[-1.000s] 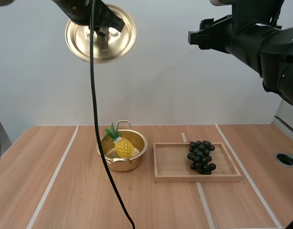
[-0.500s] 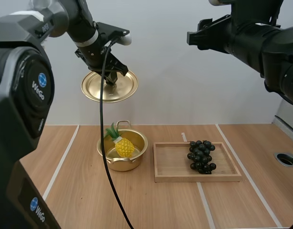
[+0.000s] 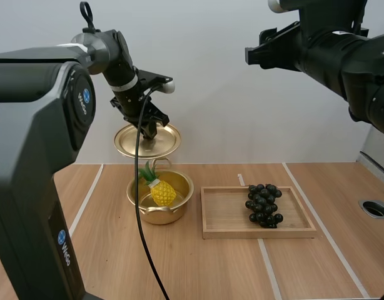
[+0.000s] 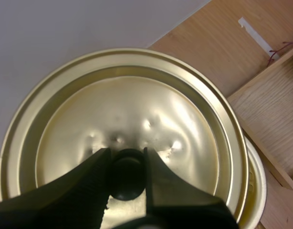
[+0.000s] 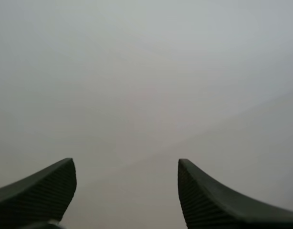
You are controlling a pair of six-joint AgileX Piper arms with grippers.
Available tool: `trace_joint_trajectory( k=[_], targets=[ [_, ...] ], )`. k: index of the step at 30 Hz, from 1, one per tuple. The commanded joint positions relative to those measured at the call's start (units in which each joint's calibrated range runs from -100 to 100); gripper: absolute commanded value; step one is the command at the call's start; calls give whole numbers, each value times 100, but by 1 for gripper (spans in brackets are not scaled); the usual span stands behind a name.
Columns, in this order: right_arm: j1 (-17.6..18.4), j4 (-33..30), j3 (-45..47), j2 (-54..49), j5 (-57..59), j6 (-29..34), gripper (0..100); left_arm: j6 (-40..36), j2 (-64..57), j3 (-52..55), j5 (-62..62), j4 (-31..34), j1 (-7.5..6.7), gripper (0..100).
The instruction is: Open the pot, put the pineapple inside, and close it
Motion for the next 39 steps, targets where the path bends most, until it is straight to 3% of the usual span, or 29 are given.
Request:
trace_joint_trajectory(
  k=[1, 18, 29, 35, 39],
  targets=[
    [-16, -194, 17, -82, 27, -15, 100, 73, 150, 245, 0, -25, -17, 0],
    [-16, -260, 17, -36, 27, 16, 100, 375, 238, 1591, 0, -557, -25, 0],
    [-16, -43, 17, 242, 324, 25, 100, 530, -481, 1379, 0, -594, -286, 0],
    [-16, -43, 17, 245, 361, 25, 100, 351, -661, 1379, 0, 7, -286, 0],
    [-16, -43, 17, 245, 380, 25, 100, 384, -648, 1565, 0, 46, -286, 0]
  ],
)
